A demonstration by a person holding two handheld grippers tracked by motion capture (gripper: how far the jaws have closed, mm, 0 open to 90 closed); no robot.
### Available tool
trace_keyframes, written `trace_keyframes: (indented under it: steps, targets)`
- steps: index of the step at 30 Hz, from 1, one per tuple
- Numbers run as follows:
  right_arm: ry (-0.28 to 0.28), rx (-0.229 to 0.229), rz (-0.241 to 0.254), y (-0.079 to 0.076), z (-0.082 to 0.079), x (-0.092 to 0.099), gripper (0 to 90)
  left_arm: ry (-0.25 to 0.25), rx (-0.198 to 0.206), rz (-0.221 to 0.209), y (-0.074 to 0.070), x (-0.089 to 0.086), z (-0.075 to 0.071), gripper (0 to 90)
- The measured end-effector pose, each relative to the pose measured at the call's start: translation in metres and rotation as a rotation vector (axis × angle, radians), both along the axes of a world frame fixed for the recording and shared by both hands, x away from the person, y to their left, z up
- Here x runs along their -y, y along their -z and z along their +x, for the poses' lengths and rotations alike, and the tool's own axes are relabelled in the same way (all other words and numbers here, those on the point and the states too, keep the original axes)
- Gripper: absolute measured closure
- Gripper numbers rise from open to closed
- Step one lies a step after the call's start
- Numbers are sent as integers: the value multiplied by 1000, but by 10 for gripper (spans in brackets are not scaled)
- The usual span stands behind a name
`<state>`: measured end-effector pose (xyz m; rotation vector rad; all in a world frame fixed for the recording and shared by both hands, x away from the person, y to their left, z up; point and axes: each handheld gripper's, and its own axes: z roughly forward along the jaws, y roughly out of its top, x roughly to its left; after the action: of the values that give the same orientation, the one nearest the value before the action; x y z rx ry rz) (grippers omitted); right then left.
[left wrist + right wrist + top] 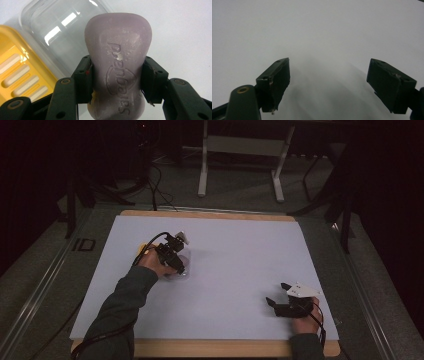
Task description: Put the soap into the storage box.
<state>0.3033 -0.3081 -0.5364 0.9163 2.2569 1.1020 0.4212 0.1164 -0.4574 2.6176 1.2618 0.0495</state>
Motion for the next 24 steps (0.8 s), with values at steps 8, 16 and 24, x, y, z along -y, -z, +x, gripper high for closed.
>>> trace_keyframes:
  steps: [8, 16, 24]
  targets:
    - [0, 0, 0, 0, 0, 0, 185, -32, -3, -13, -1, -9, 4, 498]
    - [-1, 2, -2, 0, 0, 0, 185, -76, 6, -10, -2, -23, 8, 498]
    - [1, 1, 0, 0, 0, 0, 185, -117, 9, -21, -1, -35, 10, 499]
